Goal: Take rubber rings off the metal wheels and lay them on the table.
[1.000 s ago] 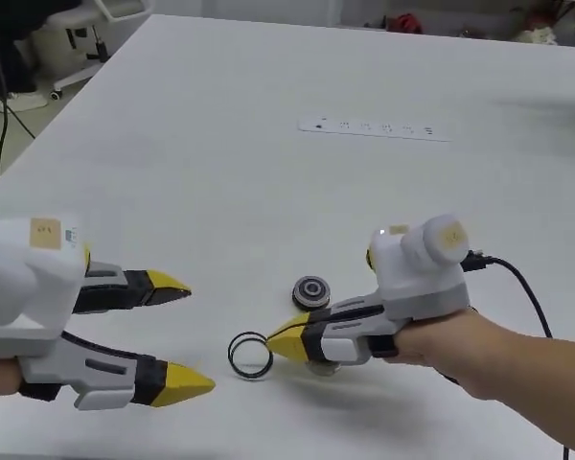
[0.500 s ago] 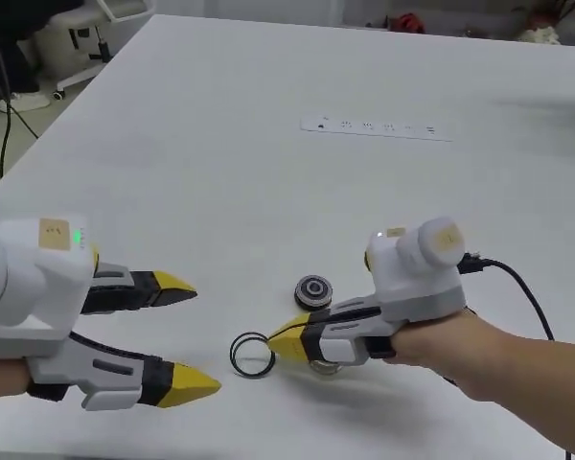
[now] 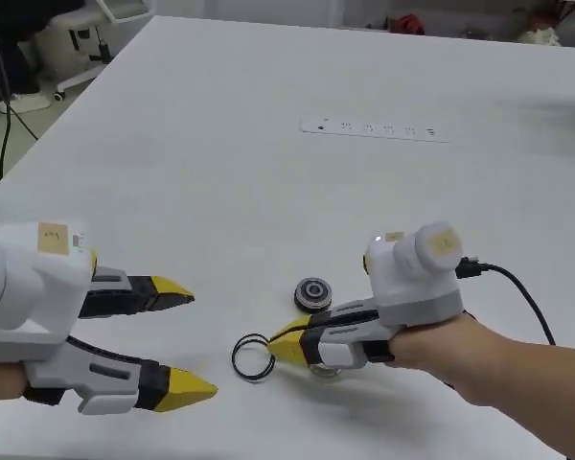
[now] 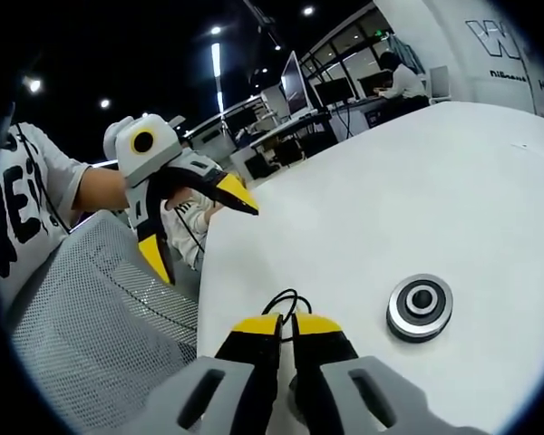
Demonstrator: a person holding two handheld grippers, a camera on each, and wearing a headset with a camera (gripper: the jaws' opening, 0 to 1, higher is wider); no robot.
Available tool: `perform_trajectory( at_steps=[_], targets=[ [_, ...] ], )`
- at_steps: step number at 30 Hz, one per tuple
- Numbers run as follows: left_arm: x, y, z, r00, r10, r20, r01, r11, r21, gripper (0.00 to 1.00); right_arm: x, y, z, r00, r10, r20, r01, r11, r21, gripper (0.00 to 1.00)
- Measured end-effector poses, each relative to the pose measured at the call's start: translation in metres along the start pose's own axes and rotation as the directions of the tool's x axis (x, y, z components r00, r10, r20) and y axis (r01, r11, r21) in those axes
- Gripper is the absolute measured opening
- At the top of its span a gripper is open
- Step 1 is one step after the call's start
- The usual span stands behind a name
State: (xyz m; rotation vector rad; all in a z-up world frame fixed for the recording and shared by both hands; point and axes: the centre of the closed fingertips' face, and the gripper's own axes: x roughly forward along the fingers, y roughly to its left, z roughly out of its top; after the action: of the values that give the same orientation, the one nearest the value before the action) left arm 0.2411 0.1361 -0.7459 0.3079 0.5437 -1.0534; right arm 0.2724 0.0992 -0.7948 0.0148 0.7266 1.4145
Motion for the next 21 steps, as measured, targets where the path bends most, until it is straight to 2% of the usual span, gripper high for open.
perform_trajectory(
  at_steps=[13, 21],
  targets=[
    [0.0, 0.0, -0.001, 1.0, -0.001, -0.005, 0.001, 1.0, 0.003, 0.59, -0.003, -0.002, 0.001, 0.9998, -0.018, 0.002, 0.018, 1.0, -0.012, 0.07],
    [-0.001, 0.001, 0.001, 1.0, -0.001, -0.004, 0.001, 1.0, 0.01, 0.59, -0.012, -0.001, 0.014, 0.9989, -0.024, 0.04, 0.025, 1.0, -0.014, 0.1]
  ],
)
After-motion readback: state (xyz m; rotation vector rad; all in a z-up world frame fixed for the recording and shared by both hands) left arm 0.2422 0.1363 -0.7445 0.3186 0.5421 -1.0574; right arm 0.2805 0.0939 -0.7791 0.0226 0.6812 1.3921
